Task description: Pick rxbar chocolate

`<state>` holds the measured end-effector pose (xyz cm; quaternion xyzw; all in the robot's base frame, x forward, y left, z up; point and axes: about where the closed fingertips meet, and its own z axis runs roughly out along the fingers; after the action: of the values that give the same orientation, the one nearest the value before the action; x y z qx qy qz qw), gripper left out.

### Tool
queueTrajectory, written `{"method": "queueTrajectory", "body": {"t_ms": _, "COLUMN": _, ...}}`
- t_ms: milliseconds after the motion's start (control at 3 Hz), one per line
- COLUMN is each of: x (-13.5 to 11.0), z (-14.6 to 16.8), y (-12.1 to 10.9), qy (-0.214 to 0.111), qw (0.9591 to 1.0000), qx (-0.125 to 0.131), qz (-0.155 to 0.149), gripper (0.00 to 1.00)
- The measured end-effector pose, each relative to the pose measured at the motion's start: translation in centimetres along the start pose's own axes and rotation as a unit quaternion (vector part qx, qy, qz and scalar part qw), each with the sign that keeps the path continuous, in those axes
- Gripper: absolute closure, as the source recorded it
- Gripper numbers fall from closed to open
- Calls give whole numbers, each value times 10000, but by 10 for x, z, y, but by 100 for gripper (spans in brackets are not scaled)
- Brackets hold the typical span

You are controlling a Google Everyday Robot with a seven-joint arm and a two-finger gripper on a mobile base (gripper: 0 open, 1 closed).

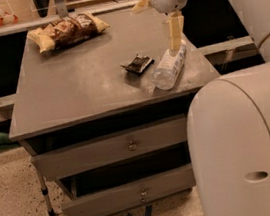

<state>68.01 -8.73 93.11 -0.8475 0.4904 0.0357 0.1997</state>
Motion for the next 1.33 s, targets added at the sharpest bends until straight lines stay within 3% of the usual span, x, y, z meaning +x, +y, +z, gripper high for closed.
{"method": "queueTrajectory", "body": {"t_ms": 667, "x": -22, "z": 5, "y": -6, "qy": -258, "qw": 9996, "qx": 90, "qz": 123, "gripper": 0}}
{"method": "queueTrajectory", "body": {"t_ms": 1333, "x": -40, "z": 10, "y": -15, "qy": -506, "qw": 9982, "qx": 273, "qz": -170, "gripper": 0}}
